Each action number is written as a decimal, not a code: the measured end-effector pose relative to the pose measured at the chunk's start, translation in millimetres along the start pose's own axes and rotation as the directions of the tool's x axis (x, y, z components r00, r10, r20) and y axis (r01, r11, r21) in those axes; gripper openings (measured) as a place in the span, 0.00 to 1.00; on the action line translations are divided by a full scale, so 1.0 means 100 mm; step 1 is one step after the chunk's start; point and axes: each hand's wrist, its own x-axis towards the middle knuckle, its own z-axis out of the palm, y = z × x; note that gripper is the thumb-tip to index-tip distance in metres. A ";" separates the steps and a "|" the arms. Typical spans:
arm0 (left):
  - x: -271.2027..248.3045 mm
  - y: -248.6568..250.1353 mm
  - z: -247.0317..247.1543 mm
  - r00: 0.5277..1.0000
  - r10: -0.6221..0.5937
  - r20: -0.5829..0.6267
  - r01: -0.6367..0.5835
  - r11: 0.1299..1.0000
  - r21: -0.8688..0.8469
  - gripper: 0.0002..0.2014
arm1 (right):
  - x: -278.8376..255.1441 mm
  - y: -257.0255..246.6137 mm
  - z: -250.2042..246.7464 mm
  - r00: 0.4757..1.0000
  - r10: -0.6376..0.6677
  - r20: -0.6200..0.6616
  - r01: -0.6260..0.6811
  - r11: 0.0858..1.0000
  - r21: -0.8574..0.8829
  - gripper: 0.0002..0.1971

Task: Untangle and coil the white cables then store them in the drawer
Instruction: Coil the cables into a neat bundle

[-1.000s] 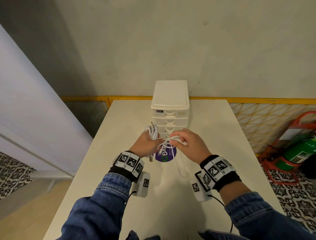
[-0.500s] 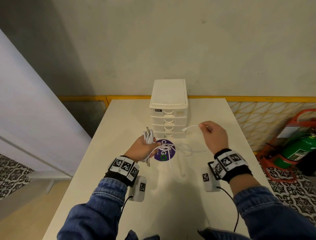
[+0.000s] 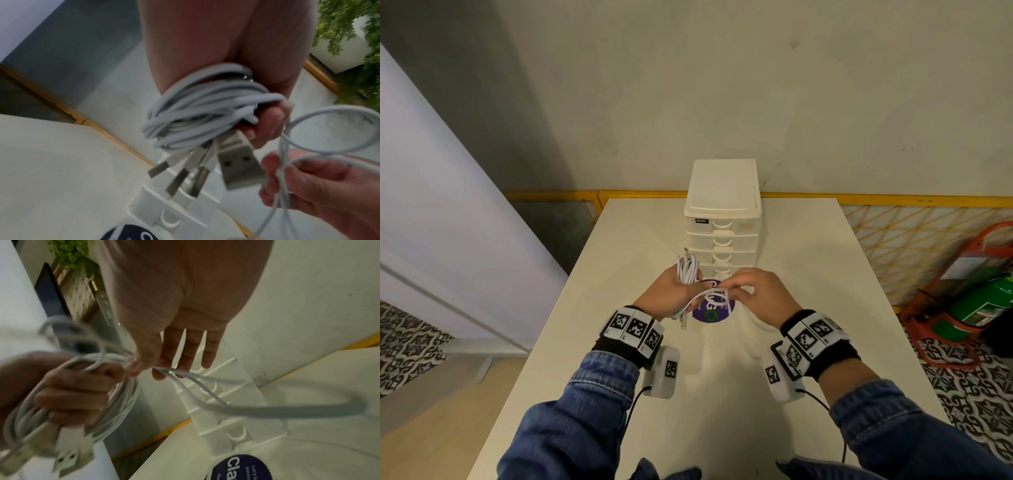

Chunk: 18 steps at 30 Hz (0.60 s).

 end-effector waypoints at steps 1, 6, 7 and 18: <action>-0.01 0.00 -0.02 1.000 0.005 0.017 -0.005 1.000 0.026 0.14 | 0.00 0.03 -0.03 0.999 0.043 -0.026 -0.041 0.997 0.062 0.07; -0.07 0.06 -0.05 0.989 -0.018 0.144 0.000 0.993 0.122 0.16 | 0.01 0.12 -0.16 0.989 0.086 -0.119 -0.062 0.980 0.190 0.09; -0.07 0.08 -0.06 0.988 -0.030 0.149 0.007 0.987 0.158 0.16 | 0.00 0.14 -0.19 0.987 0.083 -0.140 -0.056 0.980 0.192 0.10; -0.03 -0.01 -0.20 0.997 -0.066 -0.034 0.073 0.961 0.267 0.08 | -0.16 0.58 -0.32 0.902 0.288 -0.321 -0.326 0.943 -0.071 0.08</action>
